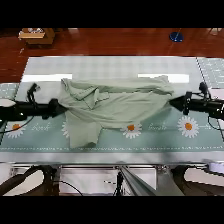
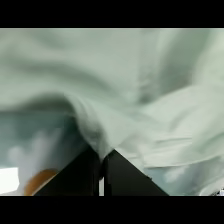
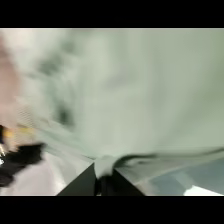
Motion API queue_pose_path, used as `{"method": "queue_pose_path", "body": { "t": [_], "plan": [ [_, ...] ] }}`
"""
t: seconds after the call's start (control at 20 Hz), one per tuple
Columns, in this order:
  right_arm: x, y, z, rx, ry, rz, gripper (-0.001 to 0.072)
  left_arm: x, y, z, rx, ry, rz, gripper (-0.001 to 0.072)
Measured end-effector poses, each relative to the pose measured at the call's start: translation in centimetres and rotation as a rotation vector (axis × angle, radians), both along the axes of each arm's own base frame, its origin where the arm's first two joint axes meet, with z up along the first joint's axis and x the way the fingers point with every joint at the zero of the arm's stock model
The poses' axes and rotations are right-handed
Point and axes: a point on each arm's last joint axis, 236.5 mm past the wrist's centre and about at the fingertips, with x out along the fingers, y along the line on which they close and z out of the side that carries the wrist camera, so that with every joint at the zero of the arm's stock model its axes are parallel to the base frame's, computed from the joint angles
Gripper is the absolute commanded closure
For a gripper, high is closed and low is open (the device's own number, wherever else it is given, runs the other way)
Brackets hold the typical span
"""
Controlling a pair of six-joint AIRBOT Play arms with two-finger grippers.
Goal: Fold the shirts.
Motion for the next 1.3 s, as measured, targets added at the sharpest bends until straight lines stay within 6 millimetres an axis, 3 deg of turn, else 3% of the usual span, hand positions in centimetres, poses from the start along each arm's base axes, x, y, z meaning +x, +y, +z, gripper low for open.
{"method": "queue_pose_path", "body": {
  "t": [0.1,0.25,0.35,0.45,0.6,0.75,0.9,1.0,1.15,1.3],
  "plan": [
    [2.4,0.5,7.9,0.155,-0.226,-0.074,0.0682,3.8,0.1,8.4,-0.002,-0.237,0.011,0.0687],
    [2.8,0.1,20.1,0.254,-0.570,-0.126,0.0682,5.3,-0.6,23.0,0.020,-0.595,-0.016,0.0687],
    [1.3,0.7,27.1,0.217,-0.765,-0.106,0.0682,3.8,-1.3,32.4,0.058,-0.826,-0.036,0.0687],
    [-0.6,1.6,33.3,0.129,-0.925,-0.089,0.0682,0.6,-2.4,40.4,0.101,-1.030,-0.058,0.0687],
    [-4.4,3.9,41.7,-0.046,-1.129,-0.074,0.0683,-5.2,-4.1,48.9,0.151,-1.264,-0.082,0.0688],
    [-8.8,6.4,48.5,-0.262,-1.283,-0.081,0.0682,-11.1,-5.5,54.1,0.207,-1.428,-0.087,0.0688],
    [-12.4,7.8,52.8,-0.501,-1.360,-0.130,0.0683,-16.0,-5.4,57.5,0.325,-1.523,-0.024,0.0690],
    [-14.4,7.9,54.7,-0.641,-1.378,-0.193,0.0683,-18.7,-4.8,58.6,0.415,-1.542,0.032,0.0689],
    [-15.8,7.0,54.7,-0.799,-1.311,-0.259,0.0683,-20.8,-3.3,57.4,0.544,-1.453,0.090,0.0689],
    [-16.2,5.7,50.9,-0.929,-1.138,-0.220,0.0683,-21.3,-1.9,53.6,0.622,-1.274,0.081,0.0690]
  ]
}}
